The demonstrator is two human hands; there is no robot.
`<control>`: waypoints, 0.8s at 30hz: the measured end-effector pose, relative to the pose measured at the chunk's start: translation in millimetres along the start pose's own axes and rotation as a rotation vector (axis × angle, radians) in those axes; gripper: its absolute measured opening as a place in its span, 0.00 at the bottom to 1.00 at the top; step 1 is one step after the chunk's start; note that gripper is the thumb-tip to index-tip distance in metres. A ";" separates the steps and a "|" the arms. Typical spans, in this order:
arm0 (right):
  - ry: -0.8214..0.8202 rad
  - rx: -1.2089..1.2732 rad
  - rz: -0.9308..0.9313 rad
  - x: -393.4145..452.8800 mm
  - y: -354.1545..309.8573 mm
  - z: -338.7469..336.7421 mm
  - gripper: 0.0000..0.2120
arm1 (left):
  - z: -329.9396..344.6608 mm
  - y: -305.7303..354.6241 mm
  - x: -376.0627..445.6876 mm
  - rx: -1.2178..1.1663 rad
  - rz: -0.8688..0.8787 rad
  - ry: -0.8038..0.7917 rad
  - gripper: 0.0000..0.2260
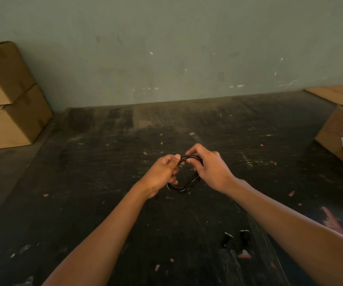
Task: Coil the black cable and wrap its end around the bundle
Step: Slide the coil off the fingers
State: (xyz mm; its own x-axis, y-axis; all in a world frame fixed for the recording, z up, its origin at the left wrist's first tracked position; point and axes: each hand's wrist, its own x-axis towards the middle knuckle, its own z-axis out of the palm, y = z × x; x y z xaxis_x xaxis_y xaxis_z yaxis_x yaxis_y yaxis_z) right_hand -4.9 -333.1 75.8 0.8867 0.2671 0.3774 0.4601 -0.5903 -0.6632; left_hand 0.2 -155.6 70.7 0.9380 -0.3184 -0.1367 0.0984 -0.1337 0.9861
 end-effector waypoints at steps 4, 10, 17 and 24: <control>-0.058 0.005 0.101 -24.9 13.7 5.2 0.09 | 8.6 -17.4 -3.1 0.040 -0.125 -0.099 0.15; -0.098 0.052 0.220 -67.0 38.1 16.1 0.08 | 40.8 -52.5 -15.3 -0.171 -0.287 -0.104 0.08; -0.211 -0.057 0.678 -111.8 71.8 15.5 0.03 | 49.7 -91.7 -18.0 0.066 -0.293 0.012 0.06; -0.678 -0.376 0.838 -142.6 66.8 29.4 0.15 | 51.2 -107.9 -17.1 0.143 -0.266 0.075 0.06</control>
State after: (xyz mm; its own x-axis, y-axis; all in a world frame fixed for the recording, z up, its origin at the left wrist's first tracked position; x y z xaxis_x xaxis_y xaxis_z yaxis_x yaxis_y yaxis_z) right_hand -99.4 -388.2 -41.3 0.8028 -0.0300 -0.5955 -0.2300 -0.9370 -0.2629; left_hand -43.5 -183.8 -38.2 0.9081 -0.1854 -0.3756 0.3008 -0.3354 0.8928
